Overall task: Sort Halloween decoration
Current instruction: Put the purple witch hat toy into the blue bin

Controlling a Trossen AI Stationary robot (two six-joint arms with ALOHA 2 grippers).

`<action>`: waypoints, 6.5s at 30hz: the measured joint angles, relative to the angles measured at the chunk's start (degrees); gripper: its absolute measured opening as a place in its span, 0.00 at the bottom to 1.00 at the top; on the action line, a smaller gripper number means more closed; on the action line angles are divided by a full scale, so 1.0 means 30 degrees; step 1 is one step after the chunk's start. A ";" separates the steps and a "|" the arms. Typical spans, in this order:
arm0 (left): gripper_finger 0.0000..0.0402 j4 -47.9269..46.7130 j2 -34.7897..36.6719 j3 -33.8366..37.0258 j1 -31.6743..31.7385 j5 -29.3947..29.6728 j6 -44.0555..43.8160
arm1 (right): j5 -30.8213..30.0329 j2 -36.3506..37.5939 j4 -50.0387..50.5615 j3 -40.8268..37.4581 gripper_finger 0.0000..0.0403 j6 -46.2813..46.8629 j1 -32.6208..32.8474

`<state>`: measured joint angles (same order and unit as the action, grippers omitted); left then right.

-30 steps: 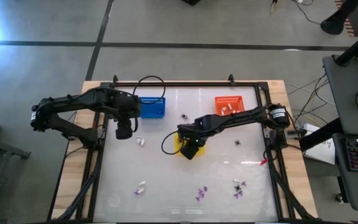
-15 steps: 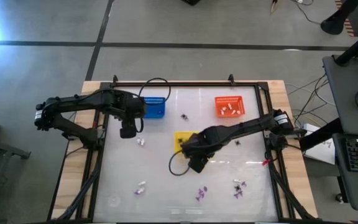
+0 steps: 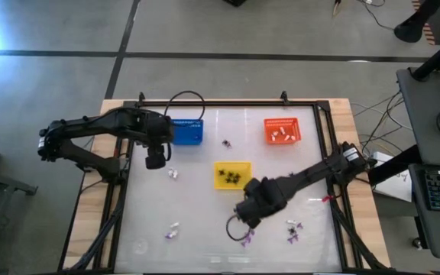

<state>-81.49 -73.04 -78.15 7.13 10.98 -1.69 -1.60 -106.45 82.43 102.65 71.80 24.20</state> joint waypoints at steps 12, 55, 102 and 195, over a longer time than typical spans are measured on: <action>0.28 0.0064 0.0895 0.0000 0.0001 0.0000 -0.0622 | -0.0016 0.0000 -0.0095 -0.1114 0.34 1.0729 0.4088; 0.28 0.0015 0.0935 0.0000 -0.0013 -0.2518 -0.1336 | 0.1576 0.0000 -0.9216 -0.9664 0.34 1.8406 0.7559; 0.28 -0.0321 0.1011 0.0000 -0.0019 -0.2528 -0.1124 | 0.0264 0.0761 -0.8928 -0.8022 0.02 1.8982 0.7559; 0.28 0.0816 0.3682 0.0000 0.0023 0.4202 -0.2589 | 0.4369 -0.1283 -2.8866 -0.6230 0.02 -1.3302 -1.5187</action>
<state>-79.05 -62.00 -78.15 7.20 23.59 -9.45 11.51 -110.30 -4.17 83.96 31.90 -21.37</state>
